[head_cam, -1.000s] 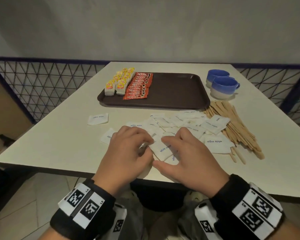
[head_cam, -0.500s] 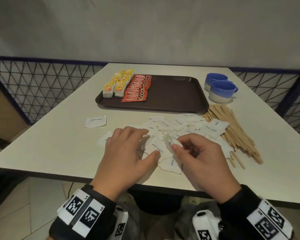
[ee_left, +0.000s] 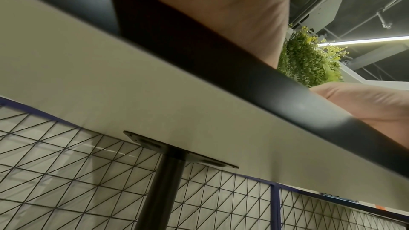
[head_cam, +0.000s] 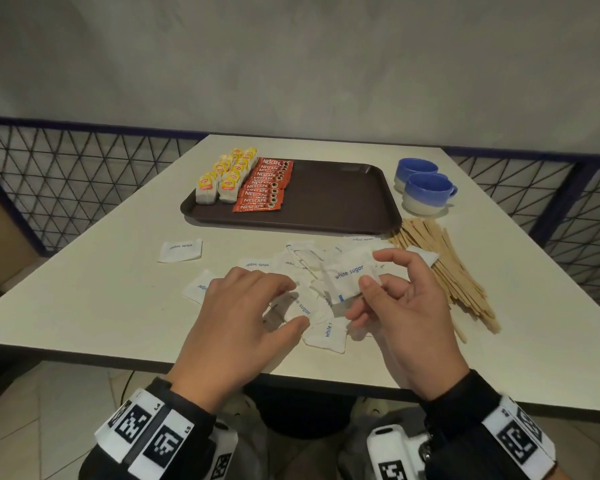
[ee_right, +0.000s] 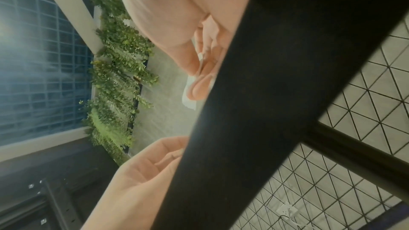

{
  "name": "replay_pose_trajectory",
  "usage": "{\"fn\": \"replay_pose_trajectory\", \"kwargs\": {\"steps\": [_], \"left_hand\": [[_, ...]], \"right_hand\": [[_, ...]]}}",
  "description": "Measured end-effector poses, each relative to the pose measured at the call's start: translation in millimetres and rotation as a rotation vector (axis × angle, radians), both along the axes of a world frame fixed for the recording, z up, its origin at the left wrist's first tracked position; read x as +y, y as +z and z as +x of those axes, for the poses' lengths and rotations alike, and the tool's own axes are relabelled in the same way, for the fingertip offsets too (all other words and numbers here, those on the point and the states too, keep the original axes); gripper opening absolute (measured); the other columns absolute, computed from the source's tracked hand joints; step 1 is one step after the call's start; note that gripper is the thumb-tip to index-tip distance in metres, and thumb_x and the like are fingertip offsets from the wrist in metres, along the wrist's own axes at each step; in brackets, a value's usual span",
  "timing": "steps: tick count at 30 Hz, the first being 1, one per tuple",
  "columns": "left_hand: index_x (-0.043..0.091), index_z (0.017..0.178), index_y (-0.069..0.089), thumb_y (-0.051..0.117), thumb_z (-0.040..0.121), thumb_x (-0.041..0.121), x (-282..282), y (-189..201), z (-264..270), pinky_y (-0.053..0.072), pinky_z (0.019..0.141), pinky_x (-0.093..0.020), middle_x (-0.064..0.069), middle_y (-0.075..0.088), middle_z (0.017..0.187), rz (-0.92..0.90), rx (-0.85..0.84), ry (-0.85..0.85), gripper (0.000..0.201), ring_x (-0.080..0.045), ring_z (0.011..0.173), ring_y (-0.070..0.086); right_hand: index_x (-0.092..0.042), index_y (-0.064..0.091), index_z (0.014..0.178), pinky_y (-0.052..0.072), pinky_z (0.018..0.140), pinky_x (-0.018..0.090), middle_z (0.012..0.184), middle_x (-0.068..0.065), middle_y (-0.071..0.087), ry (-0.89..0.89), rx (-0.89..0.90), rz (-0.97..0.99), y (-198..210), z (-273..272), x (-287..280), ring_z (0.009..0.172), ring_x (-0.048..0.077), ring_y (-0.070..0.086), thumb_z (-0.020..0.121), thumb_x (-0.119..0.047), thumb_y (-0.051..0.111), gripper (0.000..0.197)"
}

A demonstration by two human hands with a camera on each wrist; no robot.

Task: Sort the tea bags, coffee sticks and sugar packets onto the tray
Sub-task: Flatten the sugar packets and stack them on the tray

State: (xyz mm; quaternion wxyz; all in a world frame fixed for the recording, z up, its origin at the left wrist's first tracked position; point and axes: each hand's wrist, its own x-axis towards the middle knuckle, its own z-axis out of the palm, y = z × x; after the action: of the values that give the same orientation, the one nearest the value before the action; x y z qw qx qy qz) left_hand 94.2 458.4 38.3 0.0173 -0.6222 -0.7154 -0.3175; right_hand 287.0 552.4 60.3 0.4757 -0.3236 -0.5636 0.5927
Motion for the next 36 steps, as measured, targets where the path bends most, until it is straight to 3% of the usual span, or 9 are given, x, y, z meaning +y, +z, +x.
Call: {"fn": "replay_pose_trajectory", "kwargs": {"steps": [6, 10, 13, 17, 21, 24, 30, 34, 36], "left_hand": [[0.048, 0.099, 0.071, 0.060, 0.082, 0.072, 2.3, -3.3, -3.8, 0.031, 0.091, -0.032, 0.032, 0.062, 0.108, -0.024, 0.005, -0.038, 0.032, 0.001, 0.110, 0.044], [0.048, 0.096, 0.074, 0.057, 0.083, 0.073, 2.2, -4.7, -4.1, 0.024, 0.092, -0.029, 0.032, 0.063, 0.110, -0.024, 0.028, -0.027, 0.032, 0.002, 0.111, 0.042], [0.046, 0.098, 0.075, 0.057, 0.083, 0.073, 2.9, -4.7, -5.9, 0.026, 0.095, -0.029, 0.035, 0.061, 0.110, -0.026, 0.021, -0.030, 0.036, 0.004, 0.114, 0.042], [0.041, 0.094, 0.073, 0.061, 0.082, 0.067, 1.3, -3.1, -4.1, 0.033, 0.099, -0.033, 0.035, 0.059, 0.109, -0.002, -0.020, -0.046, 0.031, 0.003, 0.114, 0.047], [0.032, 0.103, 0.080, 0.081, 0.086, 0.036, -5.0, 1.1, 0.0, 0.049, 0.087, -0.023, 0.022, 0.066, 0.110, 0.188, -0.286, -0.061, 0.017, -0.009, 0.107, 0.064], [0.025, 0.106, 0.083, 0.080, 0.087, 0.008, -5.3, 0.6, -3.6, 0.057, 0.085, -0.028, 0.016, 0.071, 0.109, 0.299, -0.477, -0.024, 0.026, -0.012, 0.099, 0.069], [0.038, 0.111, 0.080, 0.077, 0.087, -0.001, -3.9, 9.4, 2.4, 0.060, 0.087, -0.034, 0.010, 0.077, 0.111, 0.283, -0.851, -0.061, 0.046, -0.017, 0.098, 0.073], [0.051, 0.129, 0.065, 0.074, 0.093, 0.008, 6.1, 8.5, 17.3, 0.061, 0.086, -0.031, 0.020, 0.075, 0.110, 0.253, -0.767, -0.031, 0.057, -0.009, 0.085, 0.068], [0.046, 0.136, 0.060, 0.073, 0.094, 0.008, 7.7, 9.7, 17.1, 0.060, 0.091, -0.033, 0.018, 0.076, 0.107, 0.258, -0.808, -0.024, 0.059, -0.009, 0.090, 0.071]], "right_hand": [[-0.006, 0.066, 0.110, 0.057, 0.064, 0.044, 0.079, 0.027, 0.070, 0.049, -0.024, 0.021, -3.8, 0.2, 2.1, 0.063, 0.030, 0.068, 0.096, 0.009, 0.057, 0.023], [-0.011, 0.067, 0.103, 0.054, 0.064, 0.049, 0.081, 0.023, 0.067, 0.076, -0.060, 0.042, -9.5, 1.6, 4.9, 0.061, 0.030, 0.063, 0.090, 0.022, 0.044, 0.042], [-0.006, 0.072, 0.093, 0.054, 0.058, 0.039, 0.080, 0.024, 0.064, 0.113, -0.046, 0.104, -10.4, 2.9, 4.6, 0.059, 0.028, 0.062, 0.085, 0.028, 0.040, 0.048], [0.004, 0.075, 0.074, 0.054, 0.064, 0.031, 0.077, 0.021, 0.068, 0.148, -0.019, 0.150, -10.1, 4.7, 5.0, 0.066, 0.030, 0.065, 0.081, 0.030, 0.049, 0.037], [0.003, 0.076, 0.078, 0.057, 0.066, 0.031, 0.075, 0.025, 0.070, 0.164, -0.028, 0.157, -6.8, 7.5, 4.1, 0.073, 0.042, 0.066, 0.080, 0.027, 0.054, 0.032], [0.007, 0.075, 0.080, 0.057, 0.063, 0.033, 0.075, 0.031, 0.067, 0.177, -0.006, 0.124, -4.0, 6.9, 0.4, 0.069, 0.043, 0.064, 0.083, 0.024, 0.057, 0.025], [-0.002, 0.080, 0.078, 0.051, 0.065, 0.024, 0.079, 0.017, 0.068, 0.160, -0.013, 0.175, -6.3, -1.2, -2.9, 0.073, 0.019, 0.064, 0.076, -0.001, 0.069, 0.011], [-0.012, 0.081, 0.094, 0.057, 0.076, 0.025, 0.090, 0.007, 0.075, 0.122, -0.066, 0.232, -7.3, -5.1, -7.9, 0.088, 0.016, 0.071, 0.088, 0.005, 0.070, 0.020], [-0.013, 0.077, 0.102, 0.058, 0.071, 0.023, 0.095, 0.001, 0.078, 0.104, -0.072, 0.168, -3.2, -4.7, -8.9, 0.091, 0.015, 0.073, 0.088, 0.001, 0.071, 0.020]]}}
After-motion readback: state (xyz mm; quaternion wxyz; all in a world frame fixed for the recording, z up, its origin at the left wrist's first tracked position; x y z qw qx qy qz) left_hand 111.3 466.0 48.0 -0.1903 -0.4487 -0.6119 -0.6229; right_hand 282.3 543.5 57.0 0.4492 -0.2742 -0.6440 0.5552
